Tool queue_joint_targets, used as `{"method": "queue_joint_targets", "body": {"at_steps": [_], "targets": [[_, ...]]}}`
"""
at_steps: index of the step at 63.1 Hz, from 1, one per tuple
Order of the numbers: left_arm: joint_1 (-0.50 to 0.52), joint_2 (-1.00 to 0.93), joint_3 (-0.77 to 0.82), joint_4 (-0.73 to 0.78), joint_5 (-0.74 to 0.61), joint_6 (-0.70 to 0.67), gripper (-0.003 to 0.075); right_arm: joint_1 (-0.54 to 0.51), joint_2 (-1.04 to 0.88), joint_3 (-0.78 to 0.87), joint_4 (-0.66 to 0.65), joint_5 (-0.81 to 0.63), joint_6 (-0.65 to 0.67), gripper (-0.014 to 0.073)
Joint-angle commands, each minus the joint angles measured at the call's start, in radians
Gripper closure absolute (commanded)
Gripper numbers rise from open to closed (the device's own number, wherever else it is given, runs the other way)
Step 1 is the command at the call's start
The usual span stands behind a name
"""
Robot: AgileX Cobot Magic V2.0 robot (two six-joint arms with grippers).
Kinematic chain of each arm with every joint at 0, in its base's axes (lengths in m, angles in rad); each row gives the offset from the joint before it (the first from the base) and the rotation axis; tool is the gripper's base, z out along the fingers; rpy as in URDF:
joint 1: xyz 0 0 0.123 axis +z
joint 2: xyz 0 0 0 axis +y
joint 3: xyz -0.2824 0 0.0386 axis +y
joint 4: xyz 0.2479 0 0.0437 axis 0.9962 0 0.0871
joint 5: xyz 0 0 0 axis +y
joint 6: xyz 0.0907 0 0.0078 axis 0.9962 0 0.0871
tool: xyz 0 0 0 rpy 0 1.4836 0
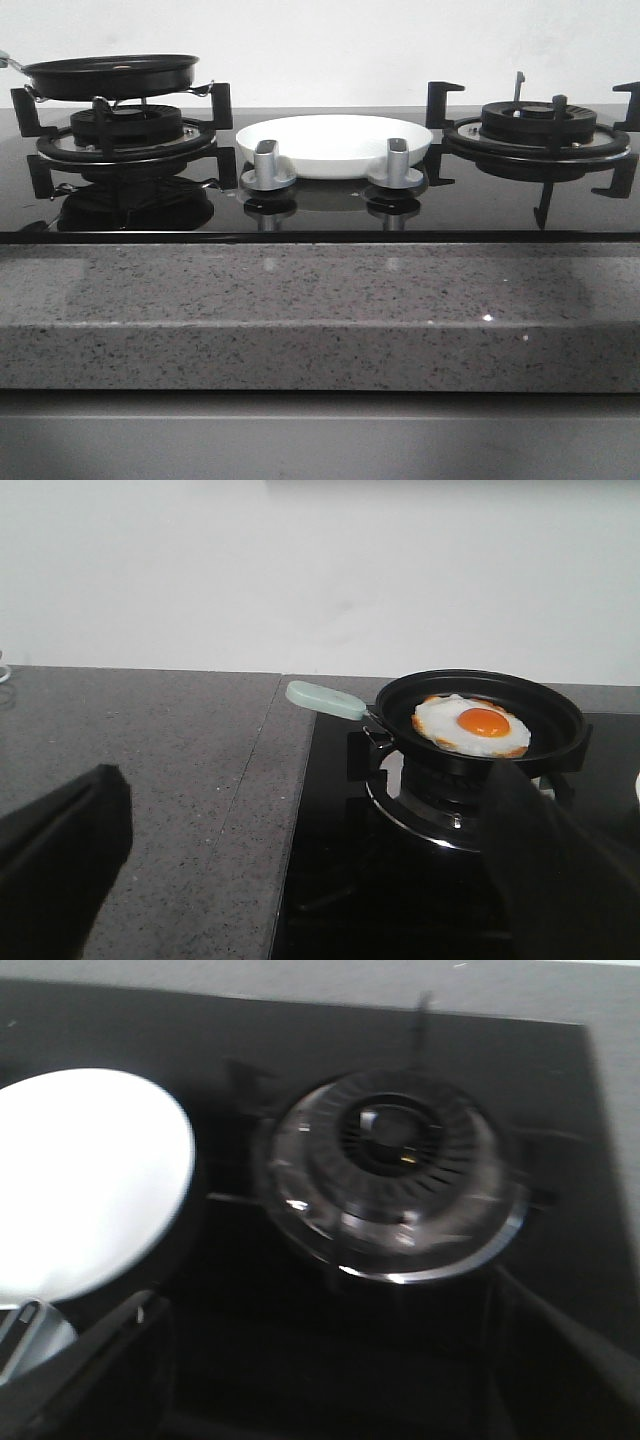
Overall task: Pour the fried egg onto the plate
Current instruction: 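Lower the right gripper onto the rim of the white plate, then grip the plate rim with the right gripper and lift it up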
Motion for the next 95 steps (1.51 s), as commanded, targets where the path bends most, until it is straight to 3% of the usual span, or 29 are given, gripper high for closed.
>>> {"method": "queue_joint_targets", "body": {"at_steps": [1, 16, 35, 48, 60, 85, 92, 95], "targets": [[-0.008, 0.008, -0.036, -0.008, -0.091, -0.01, 0.0031, 0.055, 0.084, -0.143, 0.007, 0.01, -0.02, 0.0036], [-0.008, 0.008, -0.036, -0.008, -0.091, -0.01, 0.0031, 0.128, 0.373, -0.503, 0.008, 0.319, -0.037, 0.0151], [-0.008, 0.008, -0.036, -0.008, -0.091, -0.01, 0.0031, 0.128, 0.714, -1.004, 0.009, 0.655, -0.083, 0.0152], [-0.008, 0.008, -0.036, -0.008, -0.091, -0.01, 0.0031, 0.125, 0.897, -1.241, 0.01, 0.806, -0.107, 0.0154], [-0.008, 0.008, -0.036, -0.008, -0.091, -0.01, 0.0031, 0.124, 0.96, -1.264, 0.01, 0.795, -0.126, 0.0237], [-0.008, 0.008, -0.036, -0.008, -0.091, -0.01, 0.0031, 0.124, 1.013, -1.264, 0.01, 0.808, -0.126, 0.0275], [-0.008, 0.008, -0.036, -0.008, -0.091, -0.01, 0.0031, 0.124, 1.016, -1.264, 0.01, 0.814, -0.126, 0.038], [-0.008, 0.008, -0.036, -0.008, -0.091, -0.01, 0.0031, 0.124, 1.016, -1.264, 0.01, 0.816, -0.126, 0.0475]]}}
